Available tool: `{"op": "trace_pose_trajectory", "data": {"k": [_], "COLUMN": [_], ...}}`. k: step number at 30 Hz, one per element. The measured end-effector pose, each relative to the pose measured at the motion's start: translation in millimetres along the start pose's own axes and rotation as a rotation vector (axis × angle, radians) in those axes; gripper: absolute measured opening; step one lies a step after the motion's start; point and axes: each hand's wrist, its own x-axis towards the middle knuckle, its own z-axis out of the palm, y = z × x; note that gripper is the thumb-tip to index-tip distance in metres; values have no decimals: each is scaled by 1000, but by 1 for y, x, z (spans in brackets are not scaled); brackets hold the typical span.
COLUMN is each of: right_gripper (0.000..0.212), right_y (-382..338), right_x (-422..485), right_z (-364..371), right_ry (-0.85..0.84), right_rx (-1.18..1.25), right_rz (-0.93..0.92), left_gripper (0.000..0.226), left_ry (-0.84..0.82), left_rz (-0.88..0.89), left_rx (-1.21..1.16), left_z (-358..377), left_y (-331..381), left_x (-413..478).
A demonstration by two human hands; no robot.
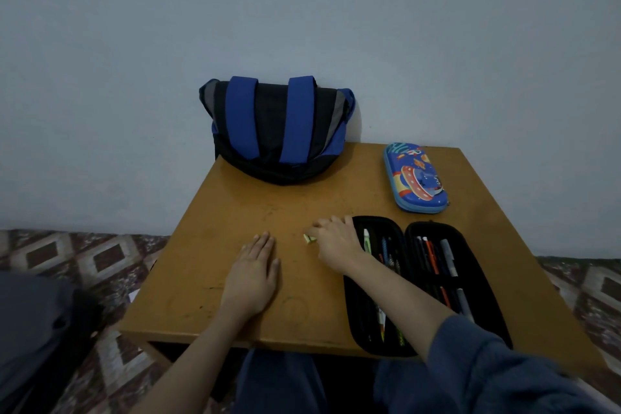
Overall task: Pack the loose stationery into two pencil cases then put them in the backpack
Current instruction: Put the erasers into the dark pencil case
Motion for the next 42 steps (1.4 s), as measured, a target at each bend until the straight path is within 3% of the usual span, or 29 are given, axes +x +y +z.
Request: {"op": "trace_pose_trajectory", "data": {"k": [7,10,13,17,20,23,29,34,38,42], "right_gripper": [26,25,28,13,11,16,15,20,18,10], "right_y": [2,2,6,24,42,55,73,78,76,66], "right_x": [-9,-17,-25,-43,-57,-68,-87,-100,-104,-107], "right_z": [6,5,-5,-15,-14,-16,-17,-24,-28,-27], "right_ry": [170,317,432,385,359,330,286,148,-75,-196], "right_rx": [220,498,817,1054,1138,1258,1233,1256,1038,863], "right_rz": [-30,2,153,296,386,459,463,349,262,184], "left_gripper": [54,54,53,50,30,25,37,35,38,36], "left_ry": [10,-2,-41,-157,-86,-142,-268,-319,-437,-456], "left_rz": [-9,-3,-18,-119,-47,40,137,99,4,-8], "left_rx": [-14,8,30,-102,-274,-296,-182,-309,-544,-599], "left_z": [0,-1,-4,-18,-26,-24,-13,-16,-19,-19], "left_y": [0,2,4,20,54,94,127,125,117,115], "left_x": [0,-1,1,13,8,-7,-21,-17,-16,-17]}}
